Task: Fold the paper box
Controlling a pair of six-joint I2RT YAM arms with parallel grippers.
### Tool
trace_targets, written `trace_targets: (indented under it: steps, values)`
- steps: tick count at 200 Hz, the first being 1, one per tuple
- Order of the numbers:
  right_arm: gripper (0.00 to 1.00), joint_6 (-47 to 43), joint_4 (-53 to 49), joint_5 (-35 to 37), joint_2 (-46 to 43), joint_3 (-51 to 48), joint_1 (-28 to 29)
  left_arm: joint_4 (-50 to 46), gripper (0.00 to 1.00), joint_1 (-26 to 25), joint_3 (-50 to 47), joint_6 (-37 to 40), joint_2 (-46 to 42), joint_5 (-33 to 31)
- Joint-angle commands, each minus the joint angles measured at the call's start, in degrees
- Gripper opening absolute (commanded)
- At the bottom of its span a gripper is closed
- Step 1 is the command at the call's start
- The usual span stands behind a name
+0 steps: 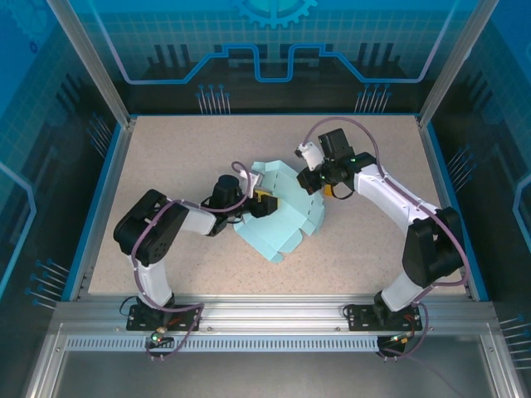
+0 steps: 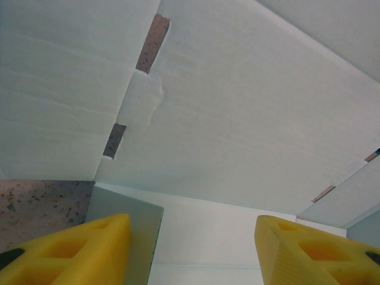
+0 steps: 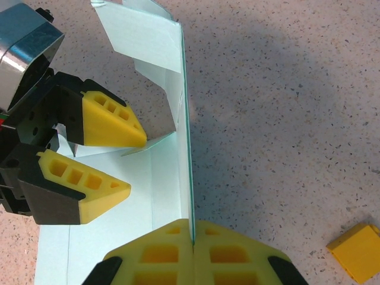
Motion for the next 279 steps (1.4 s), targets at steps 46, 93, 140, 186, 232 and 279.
trace_targets:
  steps: [46,93,140,186,232,279]
  values:
    - [0.00,-2.87,3.16,2.26,-1.67,-0.21,-0.81,-1.22,0.59,1.05,-1.72,1.98,-3.48,0.64]
    - [0.00,-7.52,4.13,6.53,-3.44,-2.21,-0.01,-2.38,0.60,4.25,-3.59,2.34,-7.48,0.75]
    - [0.00,-10.97,5.83,13.29,-3.72,-3.51,2.99,-6.10,0.60,6.74,-4.59,3.87,-11.73,-0.99]
    - [0.00,-15.42,7.87,20.71,-3.21,-4.19,6.66,-10.72,0.60,8.45,-5.52,4.74,-16.51,-5.40]
    - [0.00,-21.74,13.53,28.67,-3.19,-6.68,10.91,-15.99,0.60,10.01,-5.31,3.15,-20.20,-11.51]
    - [0.00,-27.76,19.64,34.04,-3.07,-9.48,13.66,-18.11,0.60,12.39,-4.84,0.03,-21.07,-12.43]
